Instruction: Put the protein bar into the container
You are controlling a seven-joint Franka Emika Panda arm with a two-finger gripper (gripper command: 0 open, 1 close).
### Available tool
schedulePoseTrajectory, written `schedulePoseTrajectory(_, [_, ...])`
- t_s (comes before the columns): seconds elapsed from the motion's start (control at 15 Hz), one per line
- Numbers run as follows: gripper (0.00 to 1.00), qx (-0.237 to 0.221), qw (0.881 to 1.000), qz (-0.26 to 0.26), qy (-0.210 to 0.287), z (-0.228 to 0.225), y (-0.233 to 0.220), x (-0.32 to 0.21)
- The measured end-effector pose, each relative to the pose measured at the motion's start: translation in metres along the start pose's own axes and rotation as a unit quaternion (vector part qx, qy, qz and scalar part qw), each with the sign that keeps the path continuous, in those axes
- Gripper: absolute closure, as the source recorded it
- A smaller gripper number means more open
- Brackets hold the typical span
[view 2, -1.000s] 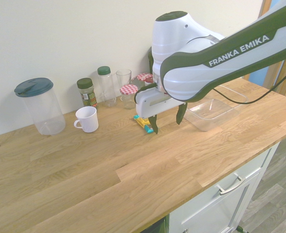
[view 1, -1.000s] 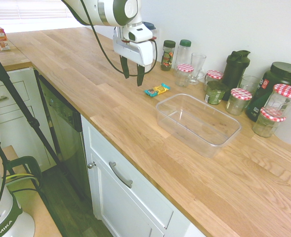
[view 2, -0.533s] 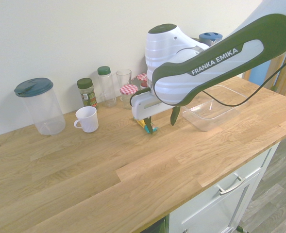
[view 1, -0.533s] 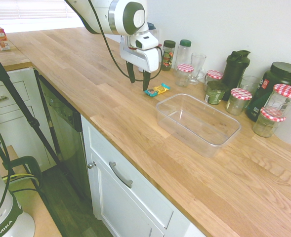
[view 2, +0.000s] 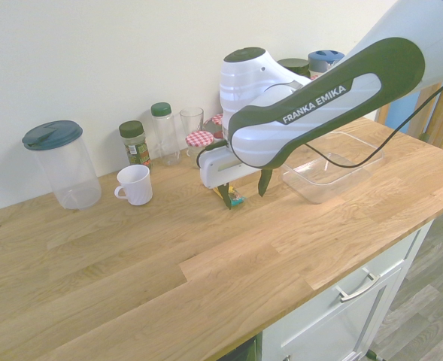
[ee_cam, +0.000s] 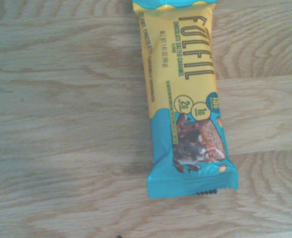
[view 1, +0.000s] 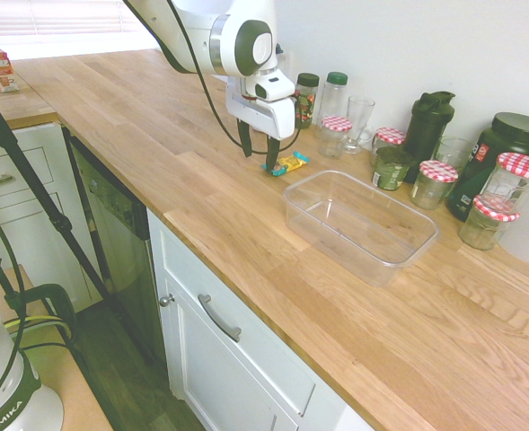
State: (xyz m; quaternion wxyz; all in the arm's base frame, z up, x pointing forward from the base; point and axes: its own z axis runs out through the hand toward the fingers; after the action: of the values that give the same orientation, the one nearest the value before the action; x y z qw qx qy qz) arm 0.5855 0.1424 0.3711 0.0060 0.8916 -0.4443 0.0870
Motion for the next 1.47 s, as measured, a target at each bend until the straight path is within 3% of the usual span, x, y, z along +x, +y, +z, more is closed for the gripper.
schedulePoseTrajectory(0.8, [0.00,-0.009,1.000,-0.009,-0.006,0.018,-0.012,0.009])
schedulePoseTrajectory(0.87, [1.00,-0.014,1.000,-0.011,-0.007,0.020,-0.012,0.010])
schedulePoseTrajectory(1.47, [1.00,-0.020,1.000,-0.019,-0.012,0.032,-0.031,0.022])
